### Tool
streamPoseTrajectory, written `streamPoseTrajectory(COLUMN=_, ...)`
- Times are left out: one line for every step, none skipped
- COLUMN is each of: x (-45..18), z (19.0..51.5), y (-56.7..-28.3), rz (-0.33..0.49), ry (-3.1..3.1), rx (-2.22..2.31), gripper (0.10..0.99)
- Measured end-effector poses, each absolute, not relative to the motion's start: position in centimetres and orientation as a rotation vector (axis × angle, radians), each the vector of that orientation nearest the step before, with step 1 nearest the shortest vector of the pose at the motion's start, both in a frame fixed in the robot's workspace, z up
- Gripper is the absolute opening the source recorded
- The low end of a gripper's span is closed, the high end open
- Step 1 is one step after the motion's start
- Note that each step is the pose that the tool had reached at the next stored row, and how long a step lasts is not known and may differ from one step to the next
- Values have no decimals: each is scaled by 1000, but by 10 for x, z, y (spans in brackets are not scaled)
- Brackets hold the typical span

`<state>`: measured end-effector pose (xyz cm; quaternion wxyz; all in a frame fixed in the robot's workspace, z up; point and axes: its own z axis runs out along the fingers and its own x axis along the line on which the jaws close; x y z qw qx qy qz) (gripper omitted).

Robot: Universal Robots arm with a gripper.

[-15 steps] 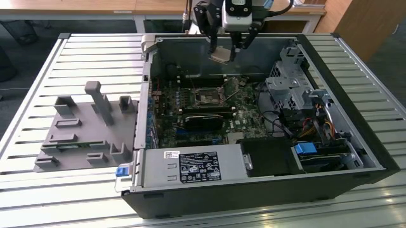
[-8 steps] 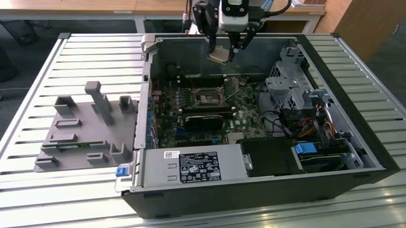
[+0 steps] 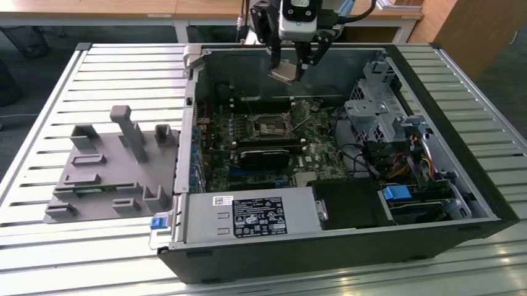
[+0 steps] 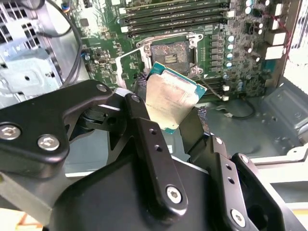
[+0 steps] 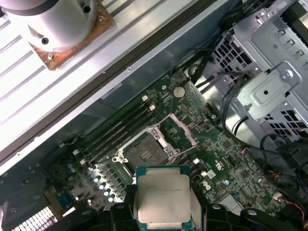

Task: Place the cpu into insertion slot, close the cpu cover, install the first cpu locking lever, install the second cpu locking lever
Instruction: 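Place the cpu into insertion slot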

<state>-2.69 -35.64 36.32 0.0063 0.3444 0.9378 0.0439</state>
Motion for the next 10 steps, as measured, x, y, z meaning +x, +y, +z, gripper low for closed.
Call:
streamPoseTrajectory(x=-27, z=363, y=-356, rz=137, ry=2924, rx=1104, gripper=525)
streamPoseTrajectory(x=-27, z=363, y=-356, rz=137, ry=2913, rx=1130, gripper=525)
streamPoseTrajectory(x=-27, z=363, y=-356, rz=137, ry=2902, rx=1156, gripper=525)
streamPoseTrajectory(x=-27, z=363, y=-356, rz=137, ry=2891, rx=1181, gripper=525)
streamPoseTrajectory(x=-27, z=363, y=-356, rz=136, ry=2878, rx=1209, gripper=525)
streamPoseTrajectory(x=-27, z=363, y=-356, rz=136, ry=2867, rx=1235, gripper=525)
streamPoseTrajectory(x=-27, z=363, y=-356, rz=136, ry=2855, rx=1260, gripper=525)
streamPoseTrajectory(x=-27, z=362, y=-356, rz=135, ry=2843, rx=1285, gripper=525)
streamPoseTrajectory(x=-27, z=362, y=-356, rz=135, ry=2831, rx=1308, gripper=525)
streamPoseTrajectory(x=-27, z=362, y=-356, rz=135, ry=2820, rx=1331, gripper=525)
